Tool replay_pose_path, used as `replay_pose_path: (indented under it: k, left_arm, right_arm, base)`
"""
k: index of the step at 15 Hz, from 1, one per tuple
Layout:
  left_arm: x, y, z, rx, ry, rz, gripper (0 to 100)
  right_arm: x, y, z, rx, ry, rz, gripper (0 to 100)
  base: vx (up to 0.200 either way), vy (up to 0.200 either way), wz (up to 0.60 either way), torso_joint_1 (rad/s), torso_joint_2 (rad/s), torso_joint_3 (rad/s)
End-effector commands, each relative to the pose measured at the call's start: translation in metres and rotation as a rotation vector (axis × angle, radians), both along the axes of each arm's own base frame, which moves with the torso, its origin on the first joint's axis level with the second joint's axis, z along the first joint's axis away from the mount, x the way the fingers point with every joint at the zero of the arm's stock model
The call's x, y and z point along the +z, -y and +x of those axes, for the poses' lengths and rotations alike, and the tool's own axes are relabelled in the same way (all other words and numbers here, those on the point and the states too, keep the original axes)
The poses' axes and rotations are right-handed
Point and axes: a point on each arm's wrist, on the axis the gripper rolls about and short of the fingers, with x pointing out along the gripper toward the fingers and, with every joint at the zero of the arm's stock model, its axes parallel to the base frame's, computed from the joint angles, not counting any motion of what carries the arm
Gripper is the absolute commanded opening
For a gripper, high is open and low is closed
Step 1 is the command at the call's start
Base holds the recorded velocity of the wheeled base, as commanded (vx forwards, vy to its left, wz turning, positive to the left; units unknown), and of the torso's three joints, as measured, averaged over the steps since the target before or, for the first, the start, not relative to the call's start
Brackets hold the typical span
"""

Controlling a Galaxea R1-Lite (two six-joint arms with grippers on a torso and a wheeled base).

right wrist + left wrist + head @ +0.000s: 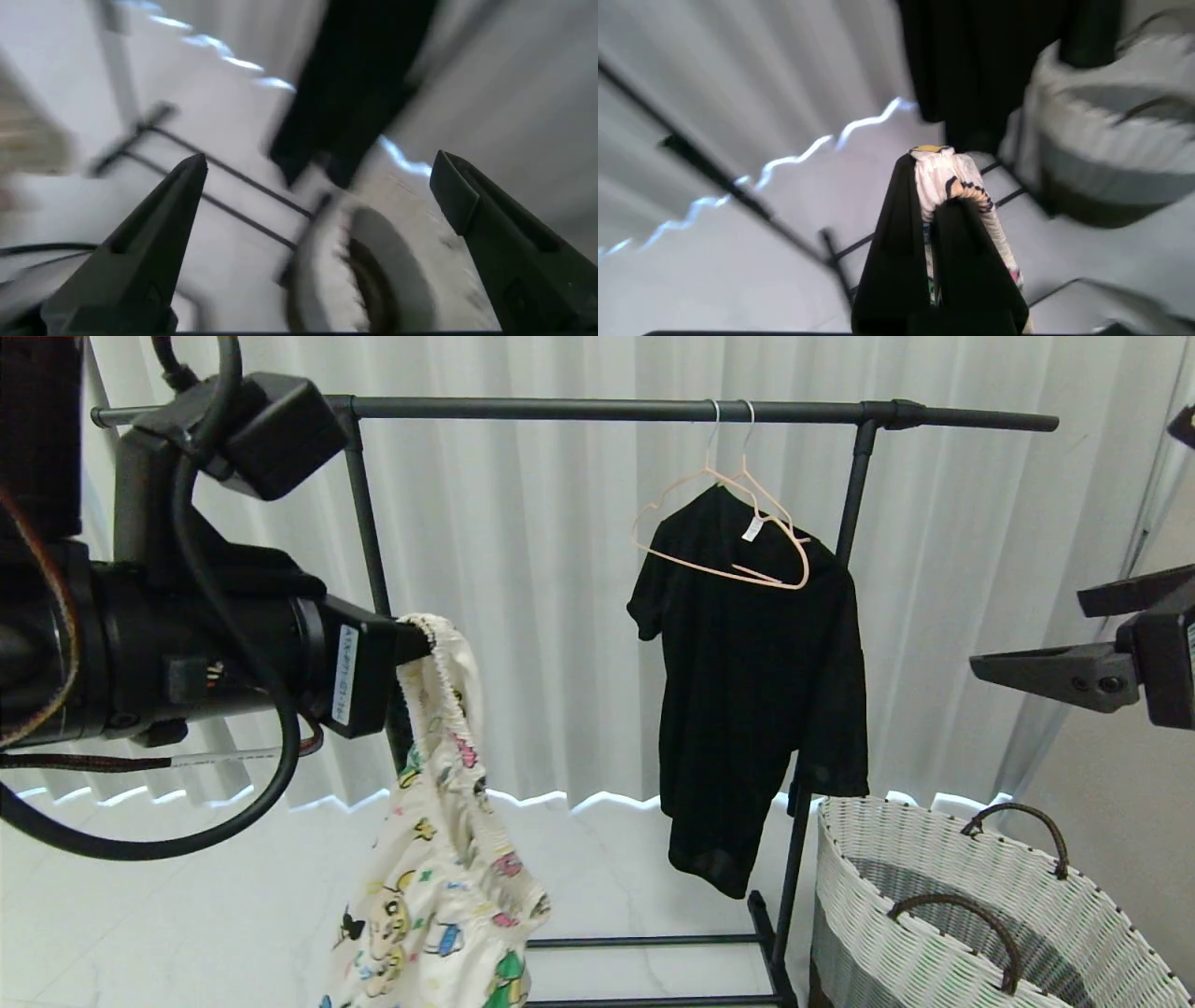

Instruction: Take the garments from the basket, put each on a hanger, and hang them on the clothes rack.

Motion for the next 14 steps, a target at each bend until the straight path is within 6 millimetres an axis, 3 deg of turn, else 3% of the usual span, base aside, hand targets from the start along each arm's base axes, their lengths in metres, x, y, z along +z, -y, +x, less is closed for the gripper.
replay_pose_path:
  k: [1, 3, 6, 10, 14]
  left_arm:
    - [-0.013, -0.028, -0.005, 0.088, 0.007, 0.082, 0]
    - [-0.023, -0.055, -0.008, 0.189, 0.006, 0.156, 0]
    - [-0.029, -0.076, -0.011, 0.289, -0.006, 0.172, 0]
    - [-0.035, -0.081, -0.019, 0.306, -0.012, 0.177, 0]
    - [-0.045, -0.086, -0.020, 0.357, -0.046, 0.199, 0]
  right_arm:
    - [-0.004, 0.009, -0.001, -0.058, 0.003, -0.015, 100]
    - [-0.005, 0.015, 0.000, -0.104, 0.007, -0.024, 100]
    - [-0.018, 0.020, 0.006, -0.262, 0.004, -0.116, 100]
    - [-0.019, 0.018, 0.014, -0.260, 0.032, -0.042, 100]
    - [-0.016, 0.019, 0.017, -0.224, 0.031, 0.065, 100]
  base:
    - [0.000, 0.000, 0.00, 0.000, 0.00, 0.000]
    - [0.000, 0.000, 0.00, 0.000, 0.00, 0.000]
    - [0.000, 0.000, 0.00, 0.000, 0.00, 0.000]
    - [0.000, 0.000, 0.00, 0.000, 0.00, 0.000]
    - [0.000, 0.000, 0.00, 0.067, -0.28, -0.221]
